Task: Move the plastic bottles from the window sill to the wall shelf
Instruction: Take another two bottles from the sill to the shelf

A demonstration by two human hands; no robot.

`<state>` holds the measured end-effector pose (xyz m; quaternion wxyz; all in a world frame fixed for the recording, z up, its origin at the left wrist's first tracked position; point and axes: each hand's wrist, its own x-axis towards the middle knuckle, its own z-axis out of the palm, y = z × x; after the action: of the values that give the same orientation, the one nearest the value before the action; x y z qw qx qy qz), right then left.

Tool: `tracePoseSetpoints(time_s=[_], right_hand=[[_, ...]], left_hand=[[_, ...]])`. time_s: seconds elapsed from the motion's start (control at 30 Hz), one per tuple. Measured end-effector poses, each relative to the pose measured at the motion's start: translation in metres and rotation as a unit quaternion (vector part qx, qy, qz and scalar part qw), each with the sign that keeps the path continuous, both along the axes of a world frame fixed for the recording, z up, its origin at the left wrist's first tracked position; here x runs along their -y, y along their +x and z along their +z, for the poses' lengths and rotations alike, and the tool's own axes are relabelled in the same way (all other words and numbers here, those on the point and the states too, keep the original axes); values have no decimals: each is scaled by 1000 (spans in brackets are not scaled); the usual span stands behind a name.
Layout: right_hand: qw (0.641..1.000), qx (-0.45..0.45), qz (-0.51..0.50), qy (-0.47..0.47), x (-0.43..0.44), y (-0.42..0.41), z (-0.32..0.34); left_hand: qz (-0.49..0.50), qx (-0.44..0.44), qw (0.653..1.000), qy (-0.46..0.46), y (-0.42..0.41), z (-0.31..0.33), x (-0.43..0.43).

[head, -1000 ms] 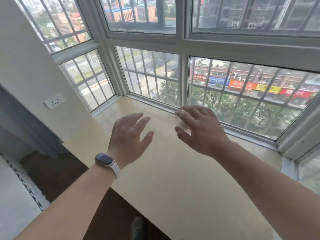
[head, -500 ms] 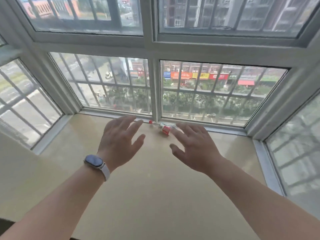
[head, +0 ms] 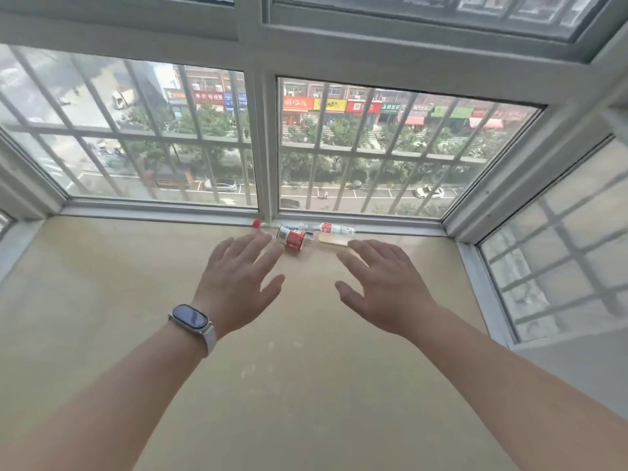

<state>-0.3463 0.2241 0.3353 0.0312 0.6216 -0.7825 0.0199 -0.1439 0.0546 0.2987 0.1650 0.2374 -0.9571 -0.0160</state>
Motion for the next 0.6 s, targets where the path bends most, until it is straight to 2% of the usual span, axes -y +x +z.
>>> tracePoseSetpoints(time_s=[0.33, 0.5, 0.6], right_hand=[[997, 43, -11, 65, 59, -80, -74], [994, 56, -23, 95, 94, -129, -136], [993, 57, -27, 95, 110, -155, -179]], left_hand=[[8, 131, 989, 68, -84, -67, 46], [-17, 173, 983, 58, -131, -129, 73], [3, 179, 982, 66, -157, -171, 94]])
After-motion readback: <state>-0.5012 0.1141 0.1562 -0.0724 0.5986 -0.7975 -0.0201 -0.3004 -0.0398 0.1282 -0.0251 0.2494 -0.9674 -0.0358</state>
